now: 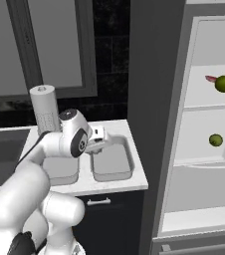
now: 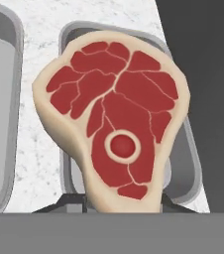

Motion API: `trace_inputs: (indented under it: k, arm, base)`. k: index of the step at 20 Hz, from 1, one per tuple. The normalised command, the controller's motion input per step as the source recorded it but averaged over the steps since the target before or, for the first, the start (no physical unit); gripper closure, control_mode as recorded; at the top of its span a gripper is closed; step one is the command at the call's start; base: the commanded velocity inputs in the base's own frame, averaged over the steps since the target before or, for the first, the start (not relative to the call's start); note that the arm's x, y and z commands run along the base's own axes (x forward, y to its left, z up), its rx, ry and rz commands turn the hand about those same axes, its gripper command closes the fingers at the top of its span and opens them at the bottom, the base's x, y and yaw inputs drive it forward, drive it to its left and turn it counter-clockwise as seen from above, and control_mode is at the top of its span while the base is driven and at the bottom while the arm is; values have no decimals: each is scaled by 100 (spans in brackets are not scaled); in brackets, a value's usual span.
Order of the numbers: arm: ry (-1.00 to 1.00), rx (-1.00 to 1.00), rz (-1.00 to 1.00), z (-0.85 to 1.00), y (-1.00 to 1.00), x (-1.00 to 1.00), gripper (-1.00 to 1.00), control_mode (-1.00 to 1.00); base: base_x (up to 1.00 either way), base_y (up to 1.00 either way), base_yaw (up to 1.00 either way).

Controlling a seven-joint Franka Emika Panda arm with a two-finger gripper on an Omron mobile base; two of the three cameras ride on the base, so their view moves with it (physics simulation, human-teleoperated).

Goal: Place one lime and one steak in each tupperware on the nearby counter, to pack two identical lunches.

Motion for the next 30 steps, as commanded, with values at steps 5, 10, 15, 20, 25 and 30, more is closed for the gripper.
trace_inputs:
  k: [5, 10, 15, 20, 25, 30]
  arm:
    - [0, 0, 0, -44, -2, 17, 100, -100]
    - [0, 0, 0, -29, -11, 15, 100, -100]
    - [1, 0, 0, -19, -13, 26, 100, -100]
    - [1, 0, 0, -22, -1, 24, 100, -100]
    - [0, 0, 0, -12, -4, 25, 100, -100]
    - [1, 0, 0, -15, -7, 22, 100, -100]
  base:
    - [0, 0, 0]
    - [0, 0, 0]
    - [0, 0, 0]
    - [0, 0, 0]
    - [0, 0, 0]
    - [0, 0, 0]
